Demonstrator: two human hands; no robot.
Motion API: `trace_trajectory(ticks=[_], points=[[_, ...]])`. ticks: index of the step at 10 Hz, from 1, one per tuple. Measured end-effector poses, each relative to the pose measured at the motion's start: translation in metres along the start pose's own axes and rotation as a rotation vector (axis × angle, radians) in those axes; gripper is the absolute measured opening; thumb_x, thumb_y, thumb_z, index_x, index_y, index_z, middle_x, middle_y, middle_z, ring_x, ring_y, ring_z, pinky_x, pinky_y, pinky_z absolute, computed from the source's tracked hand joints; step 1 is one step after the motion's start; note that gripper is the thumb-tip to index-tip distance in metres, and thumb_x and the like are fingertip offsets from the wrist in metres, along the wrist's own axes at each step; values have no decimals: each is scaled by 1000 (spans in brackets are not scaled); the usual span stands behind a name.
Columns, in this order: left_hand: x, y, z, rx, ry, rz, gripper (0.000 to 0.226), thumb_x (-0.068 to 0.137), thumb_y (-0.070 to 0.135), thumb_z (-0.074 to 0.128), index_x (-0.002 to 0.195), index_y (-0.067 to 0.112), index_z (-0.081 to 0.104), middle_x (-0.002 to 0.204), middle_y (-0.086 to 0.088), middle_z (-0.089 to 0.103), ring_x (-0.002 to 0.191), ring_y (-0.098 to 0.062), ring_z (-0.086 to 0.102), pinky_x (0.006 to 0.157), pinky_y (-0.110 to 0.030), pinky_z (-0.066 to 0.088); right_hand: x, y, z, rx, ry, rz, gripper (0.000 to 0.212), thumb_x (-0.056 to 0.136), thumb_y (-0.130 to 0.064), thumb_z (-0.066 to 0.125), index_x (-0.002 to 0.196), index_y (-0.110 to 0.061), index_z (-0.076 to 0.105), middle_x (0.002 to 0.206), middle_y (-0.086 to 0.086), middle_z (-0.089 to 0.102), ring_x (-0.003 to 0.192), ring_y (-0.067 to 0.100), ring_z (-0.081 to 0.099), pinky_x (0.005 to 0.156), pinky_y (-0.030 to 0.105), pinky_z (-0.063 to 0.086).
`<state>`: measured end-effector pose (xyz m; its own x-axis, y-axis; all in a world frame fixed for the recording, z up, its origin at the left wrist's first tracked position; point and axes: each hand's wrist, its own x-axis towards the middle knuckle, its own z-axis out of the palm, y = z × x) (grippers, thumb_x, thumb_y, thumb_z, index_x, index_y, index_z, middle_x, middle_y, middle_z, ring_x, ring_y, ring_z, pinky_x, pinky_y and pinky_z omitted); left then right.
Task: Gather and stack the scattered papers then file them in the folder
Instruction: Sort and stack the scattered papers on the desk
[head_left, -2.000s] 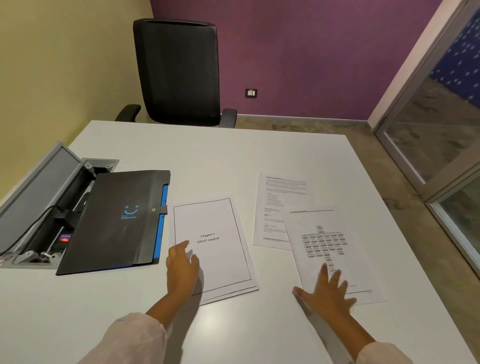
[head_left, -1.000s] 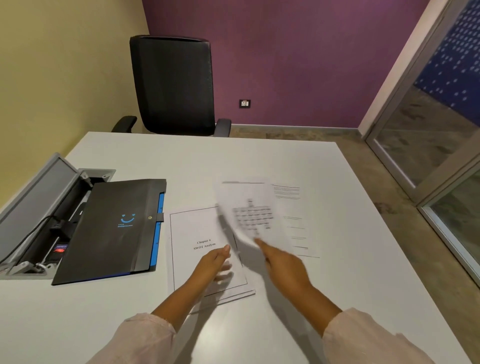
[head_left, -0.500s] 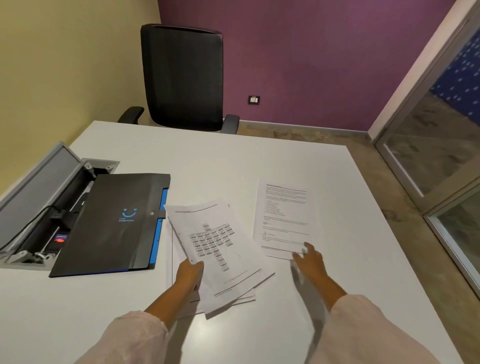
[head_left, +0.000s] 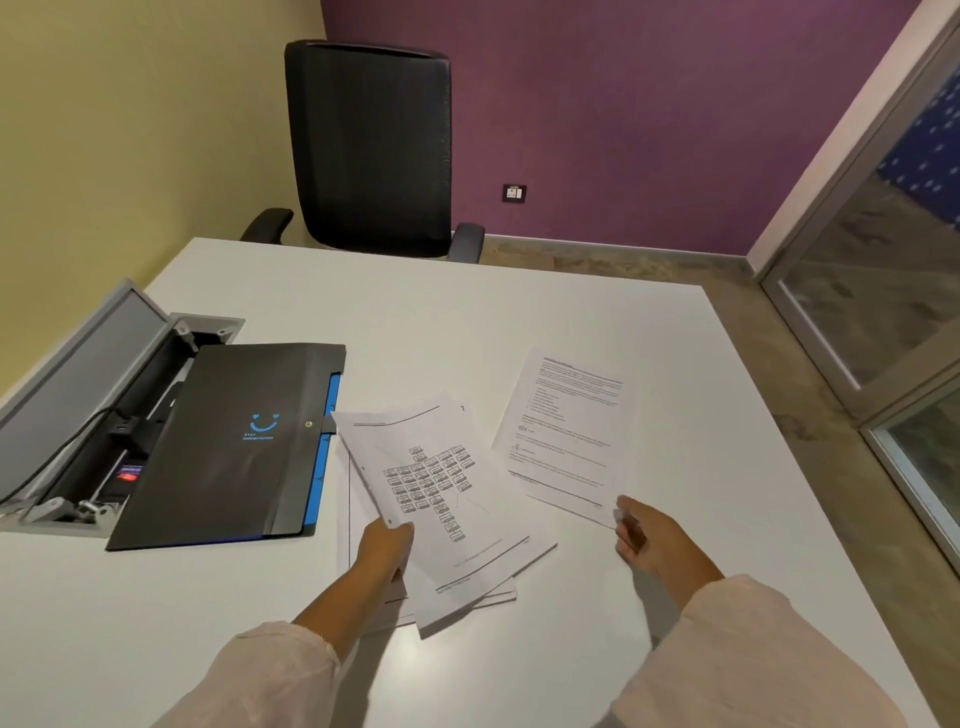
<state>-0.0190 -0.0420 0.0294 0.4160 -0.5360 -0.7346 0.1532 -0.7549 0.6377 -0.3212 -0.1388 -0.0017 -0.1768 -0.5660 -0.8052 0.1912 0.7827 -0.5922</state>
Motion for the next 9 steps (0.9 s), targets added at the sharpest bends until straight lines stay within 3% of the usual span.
trace_trajectory(ticks=[1,2,3,4,5,6,7,8,9], points=[[1,-1,-2,6,0,-12,33,90,16,51,122,6,54,117,-19,63,87,-32,60,76,-35,53,-4,-2,7,-60,-22,70,14,82,-25,65,72,-16,61,67,-4,57,63,11,48,66,28,35],[0,-4,-4,5,-2,-11,32,90,15,51,121,7,54,115,-18,64,86,-31,60,70,-33,53,-3,-3,13,10,-41,84,12,85,-24,64,81,-13,63,78,-5,58,70,10,50,85,27,32],[-2,-6,-5,1,-22,20,28,91,14,51,118,7,53,110,-15,63,94,-34,61,79,-38,53,-2,-3,12,36,103,-59,17,79,-13,70,89,-1,67,65,3,55,57,12,47,59,21,43],[-6,-7,-6,-21,-52,48,22,92,14,53,113,10,52,100,-13,60,91,-33,59,86,-44,51,-5,-3,4,118,197,-104,11,77,-1,69,85,-6,62,66,7,56,57,15,53,46,17,52],[-10,-9,-9,-41,-84,53,18,92,14,53,109,11,52,91,-12,62,82,-29,59,85,-45,51,-1,4,-12,111,175,-69,9,80,2,65,76,1,57,71,11,58,64,19,58,53,25,56],[-5,-11,-10,18,-90,88,34,92,13,51,125,10,48,119,-18,61,106,-36,59,95,-49,48,10,22,-35,-10,38,-156,16,81,-11,64,69,-12,55,86,11,58,84,26,59,91,40,53],[0,-13,-11,58,-99,131,38,92,15,51,129,11,47,126,-18,58,111,-37,57,96,-52,48,43,33,-57,-75,-19,-94,27,82,-29,67,63,-32,48,70,-6,56,82,23,62,79,21,49],[-4,-11,-12,82,-120,142,35,92,14,50,127,10,48,124,-17,59,110,-37,58,95,-50,49,30,27,-63,-24,-53,-61,28,58,-25,78,70,-21,53,76,1,56,98,24,57,100,30,44],[-7,-11,-13,133,-168,150,40,92,12,51,131,8,47,129,-19,56,112,-36,57,98,-50,47,-5,17,-62,-157,-60,-107,15,63,-37,66,70,-25,61,72,-11,62,86,10,55,96,23,42]])
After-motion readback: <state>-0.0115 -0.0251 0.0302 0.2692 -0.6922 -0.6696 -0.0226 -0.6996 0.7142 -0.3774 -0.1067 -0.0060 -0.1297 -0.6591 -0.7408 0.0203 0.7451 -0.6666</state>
